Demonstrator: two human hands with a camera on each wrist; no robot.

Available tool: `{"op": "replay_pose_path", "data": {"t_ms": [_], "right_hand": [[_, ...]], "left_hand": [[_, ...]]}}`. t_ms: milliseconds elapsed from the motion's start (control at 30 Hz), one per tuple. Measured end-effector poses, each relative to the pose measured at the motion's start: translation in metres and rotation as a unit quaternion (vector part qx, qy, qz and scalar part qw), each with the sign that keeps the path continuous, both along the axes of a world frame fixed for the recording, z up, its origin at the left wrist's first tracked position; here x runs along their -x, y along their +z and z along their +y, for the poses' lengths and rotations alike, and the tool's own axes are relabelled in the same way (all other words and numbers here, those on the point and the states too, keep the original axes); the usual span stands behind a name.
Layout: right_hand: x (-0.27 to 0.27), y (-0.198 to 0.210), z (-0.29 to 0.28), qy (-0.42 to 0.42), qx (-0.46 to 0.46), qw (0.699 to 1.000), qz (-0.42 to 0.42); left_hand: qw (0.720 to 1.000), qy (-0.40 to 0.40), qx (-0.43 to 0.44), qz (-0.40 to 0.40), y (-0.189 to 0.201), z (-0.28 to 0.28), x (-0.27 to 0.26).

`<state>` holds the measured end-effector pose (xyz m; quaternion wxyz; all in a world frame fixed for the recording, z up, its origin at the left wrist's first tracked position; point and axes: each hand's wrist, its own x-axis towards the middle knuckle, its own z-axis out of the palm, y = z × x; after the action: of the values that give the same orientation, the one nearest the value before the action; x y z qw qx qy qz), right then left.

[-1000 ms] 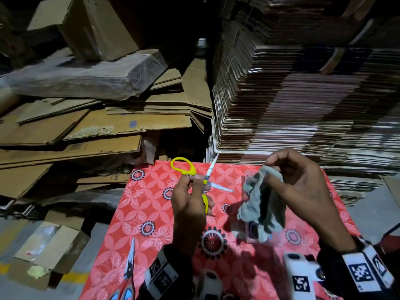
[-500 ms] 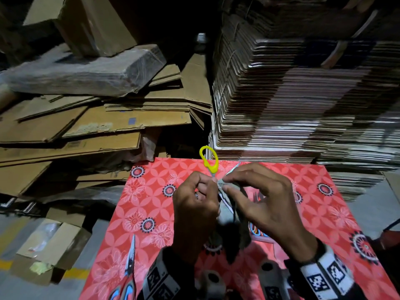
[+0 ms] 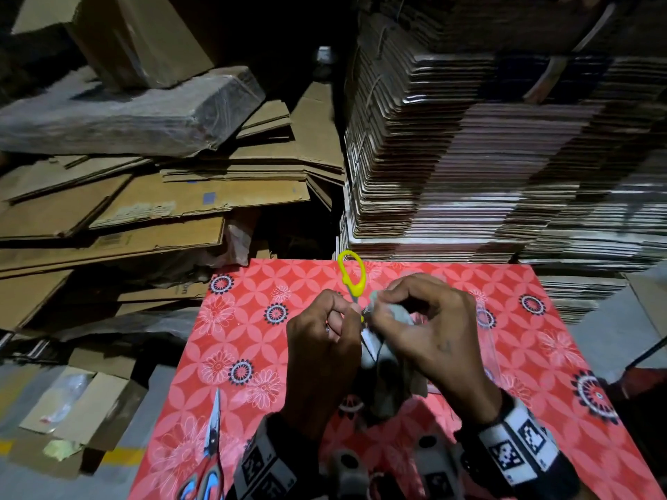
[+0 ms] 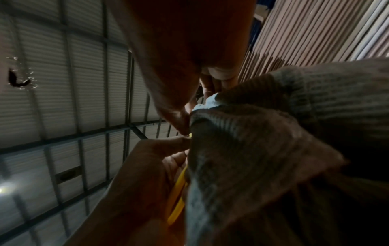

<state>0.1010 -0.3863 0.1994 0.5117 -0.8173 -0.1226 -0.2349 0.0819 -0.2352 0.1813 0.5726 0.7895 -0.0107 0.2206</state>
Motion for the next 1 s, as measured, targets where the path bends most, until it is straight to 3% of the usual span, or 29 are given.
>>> {"op": "replay_pose_path", "data": {"t_ms": [100, 233, 467, 733, 900, 1000], "right_hand": [[-0.010, 0.002, -0.010, -0.022, -0.026, 0.999, 0.015], [-0.003, 0.016, -0.011, 0.013, -0.040, 0.999, 0.013], [0.018, 0.012, 0.003, -0.007, 0.072, 0.995, -0.074], [0.004, 0.006, -0.002, -0.041, 0.039, 0.997, -0.043], [0.019, 0.003, 0.009, 0.014, 0.032, 0.999, -0.020], [-0.003, -0.001, -0.012, -0.042, 0.039, 0.998, -0.037]], "left_hand": [[1.000, 0.013, -0.012, -0.005, 0.003, 0.000, 0.003], [0.999, 0.007, -0.013, -0.029, 0.011, 0.000, -0.003], [0.999, 0.000, -0.020, -0.048, 0.015, -0.005, 0.001], [0.999, 0.012, -0.029, -0.029, 0.011, -0.008, 0.006], [0.999, 0.014, -0.024, -0.020, 0.010, -0.006, 0.005], [1.000, 0.013, -0.023, -0.011, 0.007, -0.006, 0.005]]}}
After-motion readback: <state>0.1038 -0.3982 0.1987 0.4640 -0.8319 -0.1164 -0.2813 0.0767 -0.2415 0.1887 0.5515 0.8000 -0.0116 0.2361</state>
